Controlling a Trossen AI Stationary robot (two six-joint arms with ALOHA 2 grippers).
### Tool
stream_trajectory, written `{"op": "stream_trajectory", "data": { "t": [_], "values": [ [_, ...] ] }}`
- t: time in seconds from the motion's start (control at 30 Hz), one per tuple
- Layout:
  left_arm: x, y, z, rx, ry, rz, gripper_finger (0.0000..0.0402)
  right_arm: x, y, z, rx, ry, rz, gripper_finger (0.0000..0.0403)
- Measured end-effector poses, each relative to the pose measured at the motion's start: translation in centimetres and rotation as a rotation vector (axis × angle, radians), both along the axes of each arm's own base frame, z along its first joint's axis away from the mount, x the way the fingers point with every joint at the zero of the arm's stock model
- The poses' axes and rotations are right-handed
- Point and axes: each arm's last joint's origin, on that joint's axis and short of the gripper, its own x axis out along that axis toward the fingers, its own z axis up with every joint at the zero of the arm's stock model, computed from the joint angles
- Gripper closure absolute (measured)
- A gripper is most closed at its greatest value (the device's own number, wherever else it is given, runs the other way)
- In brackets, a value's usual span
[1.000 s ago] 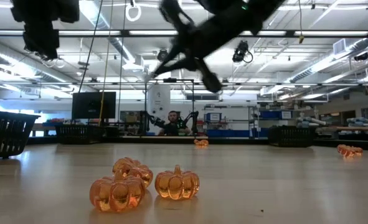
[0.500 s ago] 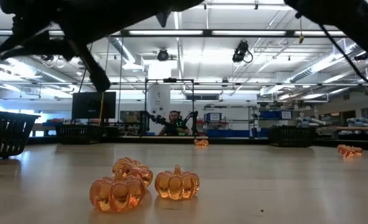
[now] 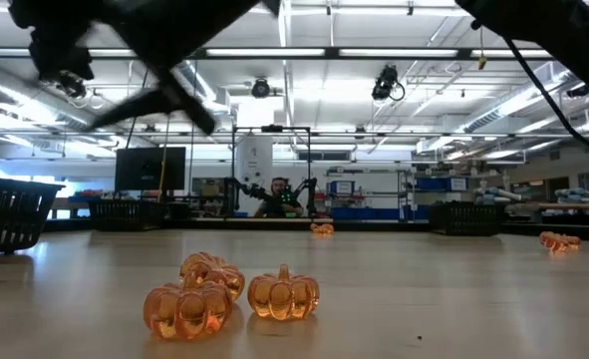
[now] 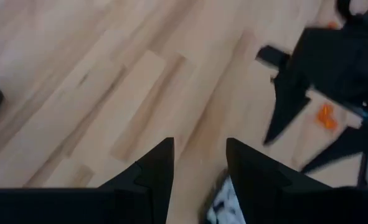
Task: Sort Halloween decoration
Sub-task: Put the orange pumpkin toy into the top right black basket
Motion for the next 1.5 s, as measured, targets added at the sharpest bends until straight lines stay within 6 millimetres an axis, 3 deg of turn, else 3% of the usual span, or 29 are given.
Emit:
{"op": "stream_trajectory", "data": {
  "t": [0.27,0.4,0.63,0.77,0.9,1.27,1.4,1.5],
  "values": [
    [1.9,0.0,-2.9,-0.037,-0.049,0.066,0.0246,-6.3,-2.3,6.9,-0.29,0.271,-0.06,0.0194],
    [3.1,-0.1,-5.5,-0.085,-0.053,0.12,0.0246,-9.5,-5.0,9.8,-0.398,0.41,-0.047,0.0202],
    [5.4,-0.2,-7.6,-0.167,-0.163,0.192,0.0246,-14.2,-10.2,12.2,-0.474,0.461,-0.02,0.0208],
    [7.1,-0.2,-7.2,-0.166,-0.277,0.219,0.0246,-17.2,-12.4,11.4,-0.424,0.371,-0.012,0.0209],
    [9.1,-0.1,-7.2,-0.146,-0.363,0.245,0.0246,-20.2,-13.1,9.6,-0.286,0.159,0.027,0.0209],
    [15.9,-0.1,-9.4,0.015,-0.533,0.177,0.024,-28.3,-11.1,7.8,-0.006,-0.507,0.287,0.0214],
    [18.9,0.7,-9.0,0.077,-0.574,0.175,0.0212,-30.9,-10.8,6.9,0.127,-0.69,0.362,0.0223],
    [21.5,1.6,-8.9,0.155,-0.546,0.159,0.0185,-32.2,-10.7,5.8,0.164,-0.718,0.347,0.0227]
  ]
}}
